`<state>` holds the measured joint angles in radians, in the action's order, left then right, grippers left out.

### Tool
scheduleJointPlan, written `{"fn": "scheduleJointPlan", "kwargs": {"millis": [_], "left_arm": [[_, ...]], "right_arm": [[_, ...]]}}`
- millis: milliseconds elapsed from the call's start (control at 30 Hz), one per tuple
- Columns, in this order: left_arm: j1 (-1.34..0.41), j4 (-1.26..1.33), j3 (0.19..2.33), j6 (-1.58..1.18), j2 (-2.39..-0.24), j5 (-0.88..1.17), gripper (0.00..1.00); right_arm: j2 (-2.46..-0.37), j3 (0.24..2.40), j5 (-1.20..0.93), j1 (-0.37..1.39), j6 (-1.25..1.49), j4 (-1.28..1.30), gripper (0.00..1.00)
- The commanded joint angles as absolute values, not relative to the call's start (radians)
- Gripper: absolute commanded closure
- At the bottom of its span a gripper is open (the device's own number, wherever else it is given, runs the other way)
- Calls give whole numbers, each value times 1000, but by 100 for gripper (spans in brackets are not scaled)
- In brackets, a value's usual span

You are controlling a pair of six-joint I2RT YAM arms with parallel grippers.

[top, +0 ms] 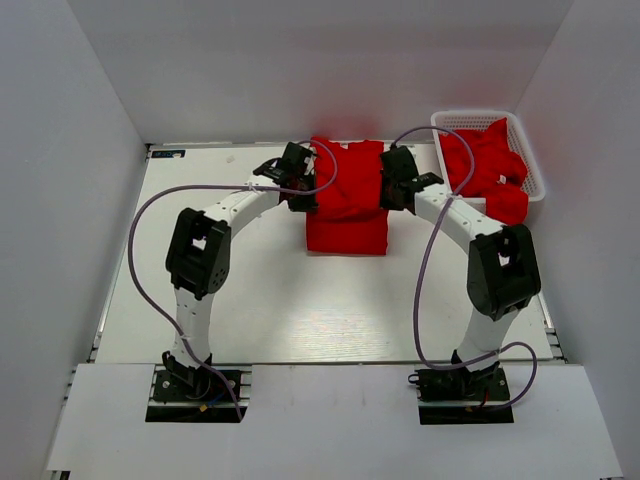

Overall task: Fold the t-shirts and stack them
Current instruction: Fold the folded rectangular tshirt in 1/3 of the way

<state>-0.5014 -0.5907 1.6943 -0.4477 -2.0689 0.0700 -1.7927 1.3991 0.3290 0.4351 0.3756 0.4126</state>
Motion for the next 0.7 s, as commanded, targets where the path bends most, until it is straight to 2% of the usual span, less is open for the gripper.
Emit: {"fn": "scheduleJointPlan", "kwargs": {"millis": [0, 600, 633, 667], "left_arm": [[-485, -545, 1746, -400, -2080, 109, 100], [-448, -499, 1859, -380, -2230, 109, 100], [-448, -499, 1874, -380, -2230, 109, 84], [-439, -499, 1887, -380, -2244, 109, 57]], "right_arm": [[-1824, 1456, 313, 417, 345, 364, 100], [-2020, 1617, 285, 376, 296, 285, 100], [-2032, 1618, 269, 374, 284, 279, 100], [-2039, 1623, 265, 370, 284, 259, 96]]}}
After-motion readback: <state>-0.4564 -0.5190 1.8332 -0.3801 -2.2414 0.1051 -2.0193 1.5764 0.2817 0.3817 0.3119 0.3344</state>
